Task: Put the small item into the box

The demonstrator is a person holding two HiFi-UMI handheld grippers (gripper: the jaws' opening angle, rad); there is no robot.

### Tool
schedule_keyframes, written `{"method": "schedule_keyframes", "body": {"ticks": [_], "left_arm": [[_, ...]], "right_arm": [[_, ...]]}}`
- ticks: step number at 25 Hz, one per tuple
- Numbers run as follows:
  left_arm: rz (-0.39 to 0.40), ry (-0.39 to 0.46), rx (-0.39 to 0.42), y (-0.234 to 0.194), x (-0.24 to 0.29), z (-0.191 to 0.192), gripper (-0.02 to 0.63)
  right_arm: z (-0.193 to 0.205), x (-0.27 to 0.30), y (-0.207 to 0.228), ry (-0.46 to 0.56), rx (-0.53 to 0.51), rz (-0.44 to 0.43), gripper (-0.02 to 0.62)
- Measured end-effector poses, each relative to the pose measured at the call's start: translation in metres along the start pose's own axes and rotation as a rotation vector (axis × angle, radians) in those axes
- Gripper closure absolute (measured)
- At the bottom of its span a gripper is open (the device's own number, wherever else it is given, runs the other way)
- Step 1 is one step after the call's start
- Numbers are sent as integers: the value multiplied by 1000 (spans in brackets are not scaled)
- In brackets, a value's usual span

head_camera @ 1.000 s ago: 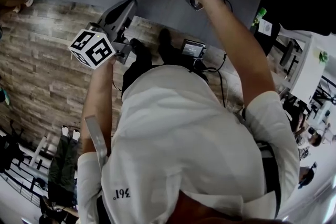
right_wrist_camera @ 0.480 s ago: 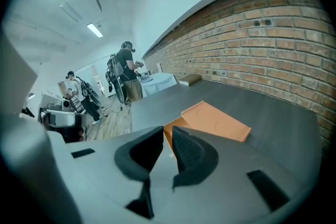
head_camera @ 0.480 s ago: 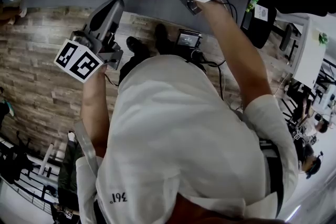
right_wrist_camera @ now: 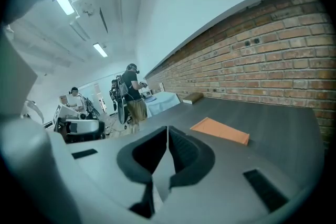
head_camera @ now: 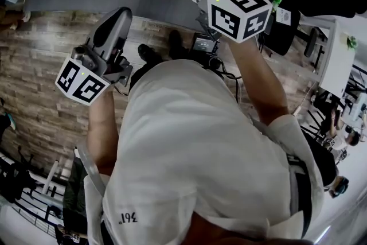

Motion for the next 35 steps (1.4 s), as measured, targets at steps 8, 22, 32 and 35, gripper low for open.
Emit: {"method": "schedule_keyframes", "body": {"ticks": [8,22,32,35], "left_arm": [[16,-1,-1,11,-12,2,598],[0,5,4,26,-31,-2,598],[14,-1,11,32,-27,4,598],[17,-2,12,33,-27,4,598]], "right_arm": [[3,-33,-19,51,-42,14,578],[20,-66,-30,96,7,73,583],[21,-72,-32,122,25,79,583],[21,-73,-36,118,24,68,583]]}}
Point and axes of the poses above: the fingertips, and each gripper's own axes: x forward along the fingers, y to its right, z out of its underside, the point moved 8 cm from there along -x, backward along the fingers, and after that the axes turned 1 degree about -y, right-handed, at the moved point
